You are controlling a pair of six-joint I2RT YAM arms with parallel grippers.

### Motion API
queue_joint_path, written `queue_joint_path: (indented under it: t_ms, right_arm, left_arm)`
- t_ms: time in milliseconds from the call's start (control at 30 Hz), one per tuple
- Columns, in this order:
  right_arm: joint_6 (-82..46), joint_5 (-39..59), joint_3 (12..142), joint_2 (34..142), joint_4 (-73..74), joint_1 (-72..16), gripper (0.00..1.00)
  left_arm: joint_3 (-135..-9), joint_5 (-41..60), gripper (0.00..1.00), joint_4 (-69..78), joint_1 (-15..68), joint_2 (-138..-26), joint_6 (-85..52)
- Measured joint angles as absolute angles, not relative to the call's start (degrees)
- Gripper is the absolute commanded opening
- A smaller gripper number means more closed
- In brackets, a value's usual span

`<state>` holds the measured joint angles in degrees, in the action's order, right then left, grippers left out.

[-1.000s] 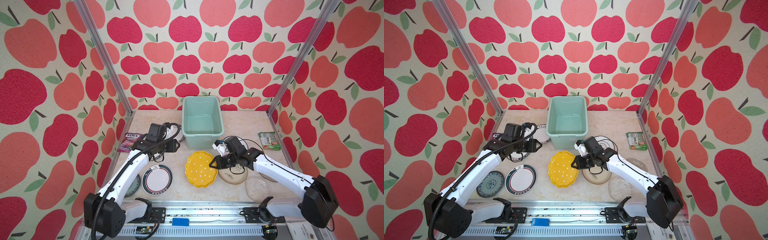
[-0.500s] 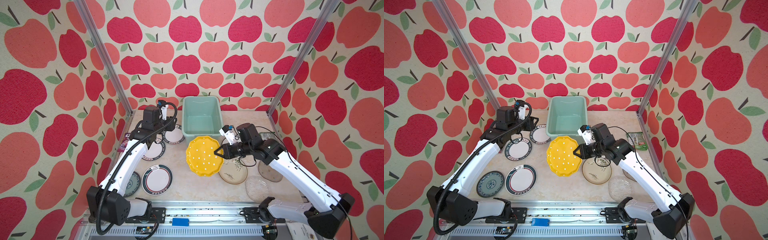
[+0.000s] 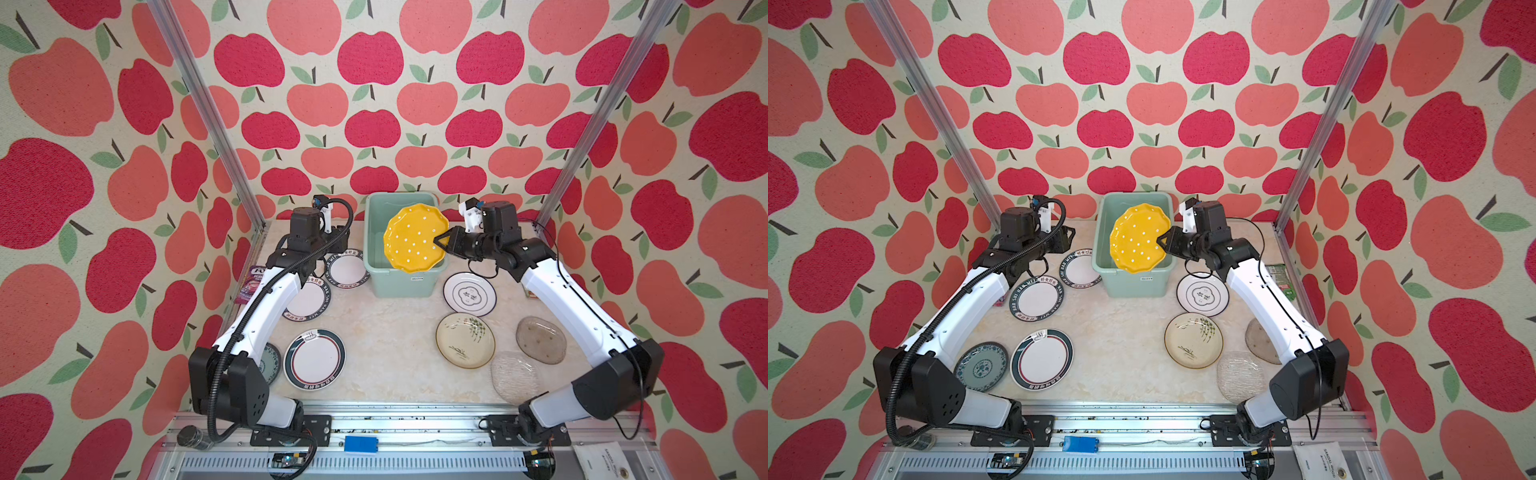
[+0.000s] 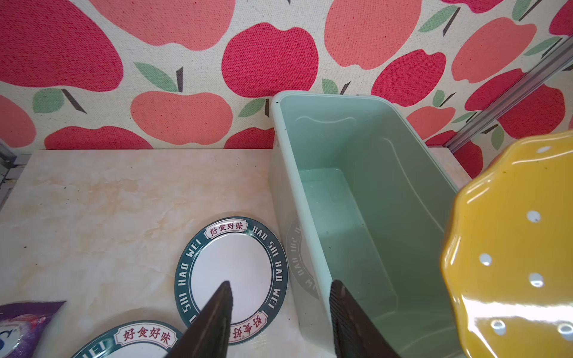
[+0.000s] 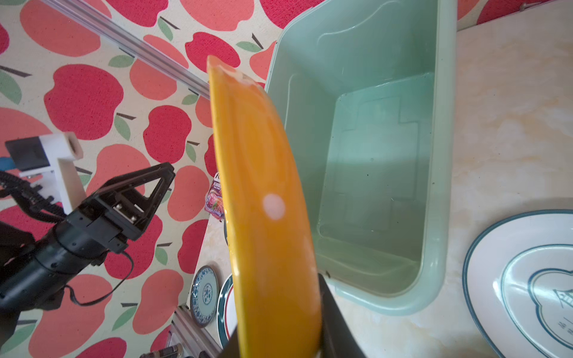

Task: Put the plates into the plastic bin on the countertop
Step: 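Carry the yellow plate with the right gripper over the green bin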

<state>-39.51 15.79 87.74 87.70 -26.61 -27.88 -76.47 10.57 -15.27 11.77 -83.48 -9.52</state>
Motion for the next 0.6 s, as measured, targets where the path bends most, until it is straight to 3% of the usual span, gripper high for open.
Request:
queue_joint_path:
  t_ms: [267,600]
  right_arm:
    - [-49.7,4.6,91.2,97.6,-18.9,-29.2,0.00]
    - [-56.6,-12.6,111.7,114.1,-25.7,-33.7,0.00]
  left_arm:
    - [-79.5,20.8,0.53,-17.5,9.3,-89.3,-9.5]
    - [-76.3,24.8,0.53,-18.2,10.6,-86.8,-10.1]
